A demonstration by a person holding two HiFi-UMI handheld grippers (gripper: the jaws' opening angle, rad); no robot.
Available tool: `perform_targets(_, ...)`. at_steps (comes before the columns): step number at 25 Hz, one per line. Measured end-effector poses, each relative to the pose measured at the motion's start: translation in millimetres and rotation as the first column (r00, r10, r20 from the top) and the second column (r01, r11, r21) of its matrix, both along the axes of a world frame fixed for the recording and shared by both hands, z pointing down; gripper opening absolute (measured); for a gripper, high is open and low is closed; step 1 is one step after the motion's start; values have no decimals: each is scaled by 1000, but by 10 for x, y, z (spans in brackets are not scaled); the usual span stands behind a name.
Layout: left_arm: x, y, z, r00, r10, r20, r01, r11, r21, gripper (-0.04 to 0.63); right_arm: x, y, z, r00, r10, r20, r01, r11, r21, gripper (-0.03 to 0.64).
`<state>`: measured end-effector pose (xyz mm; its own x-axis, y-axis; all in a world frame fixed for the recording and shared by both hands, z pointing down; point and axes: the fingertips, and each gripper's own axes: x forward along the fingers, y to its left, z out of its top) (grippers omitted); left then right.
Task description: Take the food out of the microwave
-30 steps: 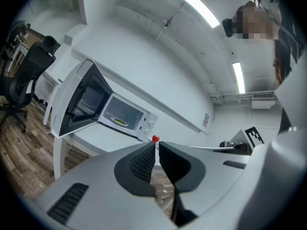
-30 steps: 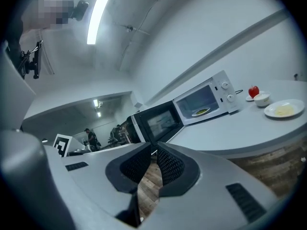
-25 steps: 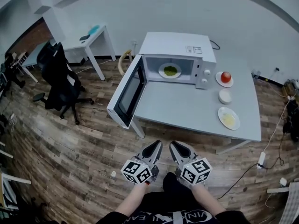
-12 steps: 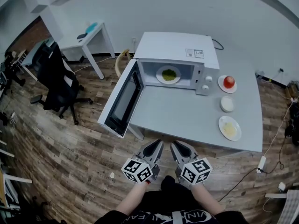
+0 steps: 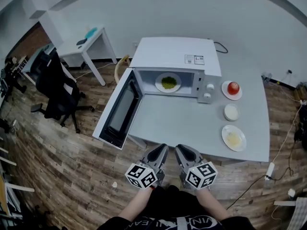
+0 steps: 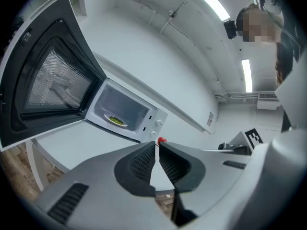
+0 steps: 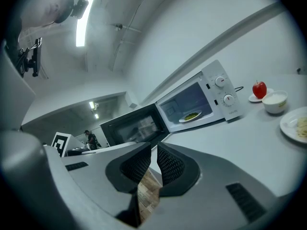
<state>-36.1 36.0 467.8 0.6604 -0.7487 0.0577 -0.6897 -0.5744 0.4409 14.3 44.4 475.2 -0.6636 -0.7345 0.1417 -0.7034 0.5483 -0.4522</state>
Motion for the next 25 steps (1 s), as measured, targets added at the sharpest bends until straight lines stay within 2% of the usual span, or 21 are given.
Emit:
perform_targets(9, 30, -97, 79, 1000, -6, -8, 6, 1000, -26, 29, 23, -45, 126, 1000, 1, 20, 0, 999, -47, 55)
perform_targets(13, 105, -224, 184, 1000, 14, -22, -16, 999, -51, 29, 75, -166, 200, 1000, 18, 13, -17, 998, -63, 55)
perform_targets(19, 172, -615, 108, 998, 43, -37, -45, 999, -31, 29, 113, -532, 196, 999, 43, 11, -42, 996, -75, 55)
perform_targets(25, 175, -993, 142, 994, 45, -99, -52, 996, -71, 29, 36, -869, 218, 999, 34, 15, -33, 995, -95, 55)
